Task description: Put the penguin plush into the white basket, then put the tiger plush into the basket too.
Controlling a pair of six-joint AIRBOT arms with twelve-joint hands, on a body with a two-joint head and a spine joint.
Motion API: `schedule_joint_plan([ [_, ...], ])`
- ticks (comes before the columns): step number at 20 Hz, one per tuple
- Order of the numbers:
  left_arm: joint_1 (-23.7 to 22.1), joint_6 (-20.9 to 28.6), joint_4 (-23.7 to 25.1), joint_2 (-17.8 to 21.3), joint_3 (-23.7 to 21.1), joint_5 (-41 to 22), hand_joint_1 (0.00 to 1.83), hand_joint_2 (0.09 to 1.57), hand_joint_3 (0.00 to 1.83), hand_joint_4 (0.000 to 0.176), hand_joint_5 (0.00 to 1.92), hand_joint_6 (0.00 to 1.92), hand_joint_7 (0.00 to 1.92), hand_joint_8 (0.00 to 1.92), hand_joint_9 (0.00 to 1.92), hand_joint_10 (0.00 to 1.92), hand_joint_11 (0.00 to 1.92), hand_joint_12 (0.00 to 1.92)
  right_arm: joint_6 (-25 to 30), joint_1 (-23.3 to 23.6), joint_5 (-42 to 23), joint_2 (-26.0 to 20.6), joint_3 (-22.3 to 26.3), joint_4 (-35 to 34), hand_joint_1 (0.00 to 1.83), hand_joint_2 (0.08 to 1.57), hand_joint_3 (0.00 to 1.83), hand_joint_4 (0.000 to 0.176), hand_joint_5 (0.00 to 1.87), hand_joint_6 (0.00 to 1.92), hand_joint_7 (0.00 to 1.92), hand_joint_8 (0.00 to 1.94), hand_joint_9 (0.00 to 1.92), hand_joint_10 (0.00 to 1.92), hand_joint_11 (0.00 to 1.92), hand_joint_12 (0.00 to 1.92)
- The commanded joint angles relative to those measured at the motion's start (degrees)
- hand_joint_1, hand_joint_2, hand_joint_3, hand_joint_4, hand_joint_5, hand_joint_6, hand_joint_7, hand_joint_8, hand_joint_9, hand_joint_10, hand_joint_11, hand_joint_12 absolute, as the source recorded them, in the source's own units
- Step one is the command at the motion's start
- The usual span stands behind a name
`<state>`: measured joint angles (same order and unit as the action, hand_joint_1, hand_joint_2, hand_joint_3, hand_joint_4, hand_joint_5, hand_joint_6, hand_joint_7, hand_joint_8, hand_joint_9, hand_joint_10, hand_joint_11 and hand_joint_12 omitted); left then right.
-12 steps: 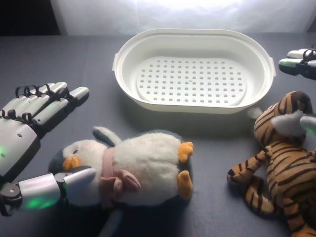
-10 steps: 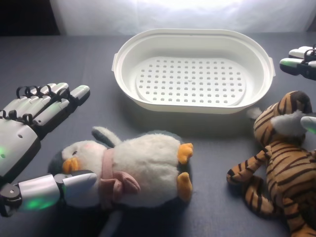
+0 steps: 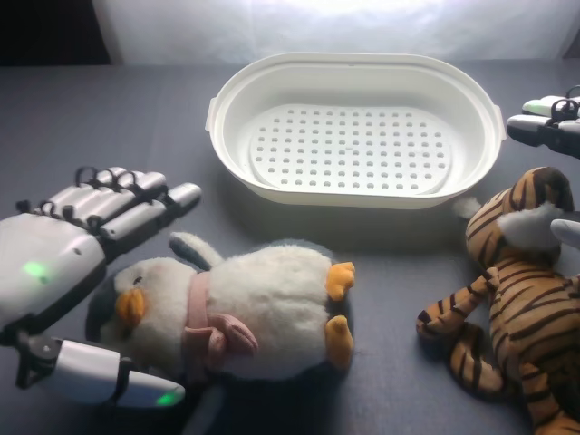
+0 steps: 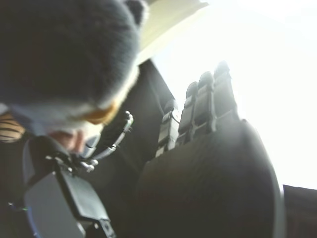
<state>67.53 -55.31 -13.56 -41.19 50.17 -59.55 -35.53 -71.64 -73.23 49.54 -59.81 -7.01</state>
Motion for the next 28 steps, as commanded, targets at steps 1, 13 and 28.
schedule_joint_plan([
  [1, -1.7, -0.7, 1.7, -0.7, 0.5, -1.2, 0.64, 0.63, 0.0, 0.176, 0.0, 0.0, 0.0, 0.0, 0.0, 0.0, 0.0, 0.0, 0.5, 0.7, -7.0, 0.0, -0.3, -0.8, 0.79, 1.3, 0.0, 0.0, 0.36, 0.0, 0.26, 0.0, 0.26, 0.0, 0.1, 0.52],
  [13, -5.2, -5.8, -1.5, -3.5, 3.4, 4.6, 1.27, 1.1, 0.0, 0.0, 1.14, 0.46, 0.94, 1.29, 0.75, 1.3, 0.57, 1.55, 0.9, -0.1, -7.0, 0.0, -0.3, -1.2, 1.01, 1.3, 0.0, 0.0, 0.41, 0.01, 0.32, 0.01, 0.32, 0.01, 0.15, 0.53],
  [28, -29.8, -15.9, -8.9, -13.1, 18.9, 12.6, 1.38, 1.02, 0.01, 0.0, 1.38, 0.1, 1.17, 0.71, 1.06, 0.92, 0.75, 1.14, 0.9, -0.4, -7.0, 0.0, -0.3, -1.1, 0.97, 1.32, 0.0, 0.0, 0.44, 0.0, 0.36, 0.01, 0.35, 0.01, 0.2, 0.5],
])
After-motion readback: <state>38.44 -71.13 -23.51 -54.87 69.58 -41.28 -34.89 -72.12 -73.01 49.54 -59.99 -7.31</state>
